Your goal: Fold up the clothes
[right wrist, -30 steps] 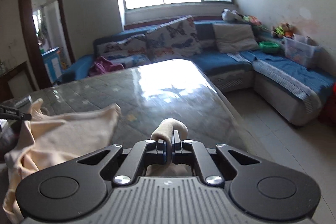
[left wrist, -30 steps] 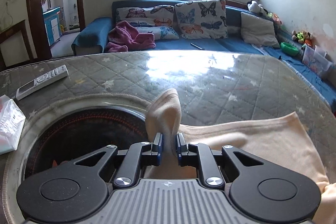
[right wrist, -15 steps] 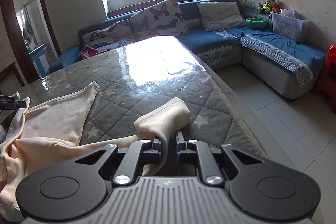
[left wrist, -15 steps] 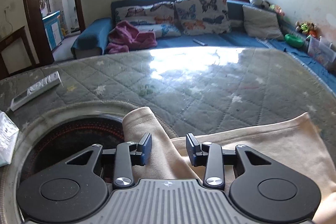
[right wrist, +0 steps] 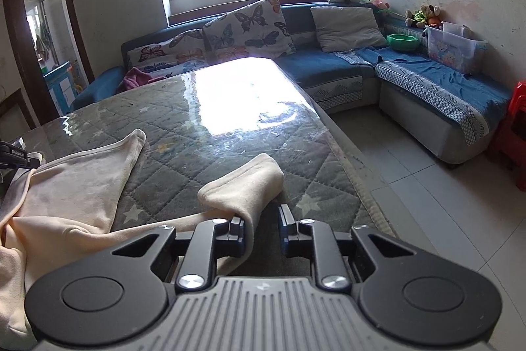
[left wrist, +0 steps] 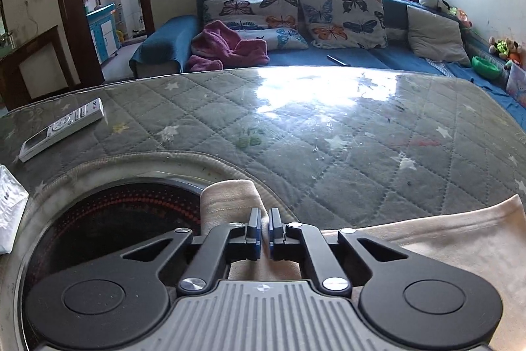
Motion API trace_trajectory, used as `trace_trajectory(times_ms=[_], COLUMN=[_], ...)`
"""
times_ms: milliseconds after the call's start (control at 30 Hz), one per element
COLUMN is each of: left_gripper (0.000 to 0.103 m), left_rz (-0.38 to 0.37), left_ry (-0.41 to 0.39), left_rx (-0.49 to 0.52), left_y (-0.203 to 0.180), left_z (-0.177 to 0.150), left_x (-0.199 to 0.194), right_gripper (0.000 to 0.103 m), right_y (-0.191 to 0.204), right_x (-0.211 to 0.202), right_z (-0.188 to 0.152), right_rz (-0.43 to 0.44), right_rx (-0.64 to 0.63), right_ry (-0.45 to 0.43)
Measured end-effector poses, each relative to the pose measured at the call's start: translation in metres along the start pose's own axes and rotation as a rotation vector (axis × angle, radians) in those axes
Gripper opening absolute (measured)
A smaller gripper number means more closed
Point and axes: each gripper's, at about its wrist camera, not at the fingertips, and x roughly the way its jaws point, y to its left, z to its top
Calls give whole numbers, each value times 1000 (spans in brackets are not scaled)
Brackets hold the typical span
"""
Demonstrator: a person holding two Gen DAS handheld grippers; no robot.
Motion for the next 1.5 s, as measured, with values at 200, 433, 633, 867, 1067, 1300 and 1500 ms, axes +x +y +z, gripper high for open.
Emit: trace_trajectory(times_ms=[200, 433, 633, 867, 1067, 1300, 1500], left_gripper=[4, 2, 2, 2, 0, 2, 18], left_rz=[-19, -60, -84, -46, 37, 36, 55], left_ry=[-61, -147, -240, -308, -319, -154, -121], left_rx=[-17, -85, -182, -298, -390, -379, -319], left_y=[5, 26, 64, 124, 167, 181, 150], left_z=[2, -1, -18, -66, -117, -165, -165], left_x=[-26, -78, -139, -207, -247, -235, -214], right_gripper=[26, 34, 34, 34, 34, 34, 34], right_y=[1, 3, 0, -2, -6, -21, -32], right_x=[2, 5, 10, 8, 2, -7, -15], right_z=[-1, 0, -4, -8, -12, -15, -13], right_rz=[-12, -24, -41, -66, -85, -143, -179], right_rx=[-1, -19, -23, -35, -34, -6, 24], right_ry=[4, 10, 22, 9, 0, -6, -23])
